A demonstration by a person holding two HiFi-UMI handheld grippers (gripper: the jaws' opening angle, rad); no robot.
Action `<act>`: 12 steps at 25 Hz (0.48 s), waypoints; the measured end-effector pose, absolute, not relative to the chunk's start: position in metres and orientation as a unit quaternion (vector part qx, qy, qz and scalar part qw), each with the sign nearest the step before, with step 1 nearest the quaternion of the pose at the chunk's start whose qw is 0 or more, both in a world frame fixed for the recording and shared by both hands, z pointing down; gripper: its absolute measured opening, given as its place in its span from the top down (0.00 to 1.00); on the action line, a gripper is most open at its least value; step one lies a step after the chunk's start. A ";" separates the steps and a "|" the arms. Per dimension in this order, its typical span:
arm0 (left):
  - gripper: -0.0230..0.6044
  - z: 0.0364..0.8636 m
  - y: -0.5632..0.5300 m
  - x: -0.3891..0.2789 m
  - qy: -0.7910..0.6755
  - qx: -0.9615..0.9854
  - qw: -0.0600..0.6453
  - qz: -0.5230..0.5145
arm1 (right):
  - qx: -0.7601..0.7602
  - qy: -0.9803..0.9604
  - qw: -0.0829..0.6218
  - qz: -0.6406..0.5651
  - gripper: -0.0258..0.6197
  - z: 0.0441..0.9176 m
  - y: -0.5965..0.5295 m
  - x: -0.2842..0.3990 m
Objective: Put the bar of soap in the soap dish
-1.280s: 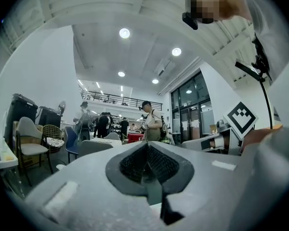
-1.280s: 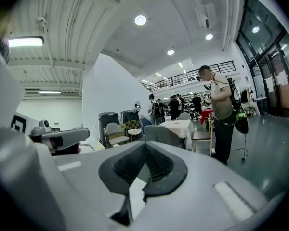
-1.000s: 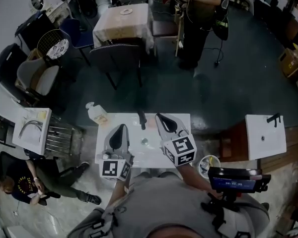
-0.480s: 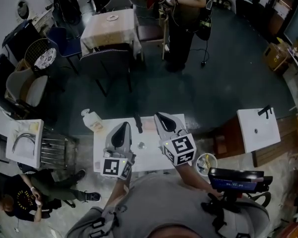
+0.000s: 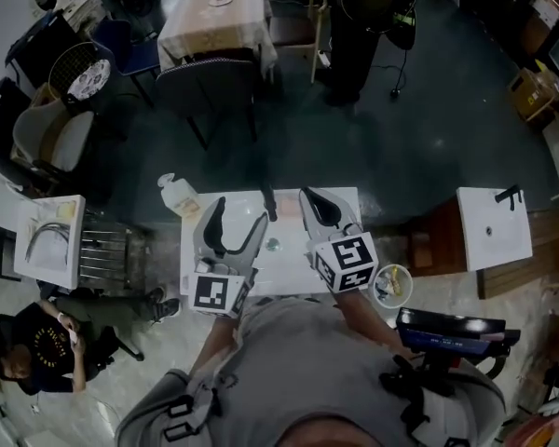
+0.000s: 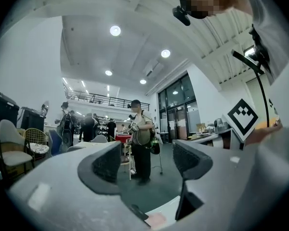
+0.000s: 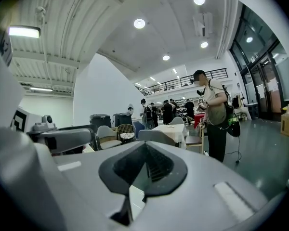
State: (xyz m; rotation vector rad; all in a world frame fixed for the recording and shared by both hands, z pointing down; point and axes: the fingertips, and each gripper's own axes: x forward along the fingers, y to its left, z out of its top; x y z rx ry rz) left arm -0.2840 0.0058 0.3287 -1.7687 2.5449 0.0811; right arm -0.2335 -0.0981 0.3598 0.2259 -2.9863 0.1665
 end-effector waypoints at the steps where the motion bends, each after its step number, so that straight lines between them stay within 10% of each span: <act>1: 0.43 0.333 0.011 -0.284 0.822 -0.569 0.015 0.020 | 0.074 -0.993 0.075 0.059 0.96 0.364 -0.095 -0.233; 12: 0.43 0.404 0.068 -0.332 0.807 -0.575 -0.063 -0.119 | 0.078 -0.991 0.092 0.062 0.96 0.385 -0.098 -0.231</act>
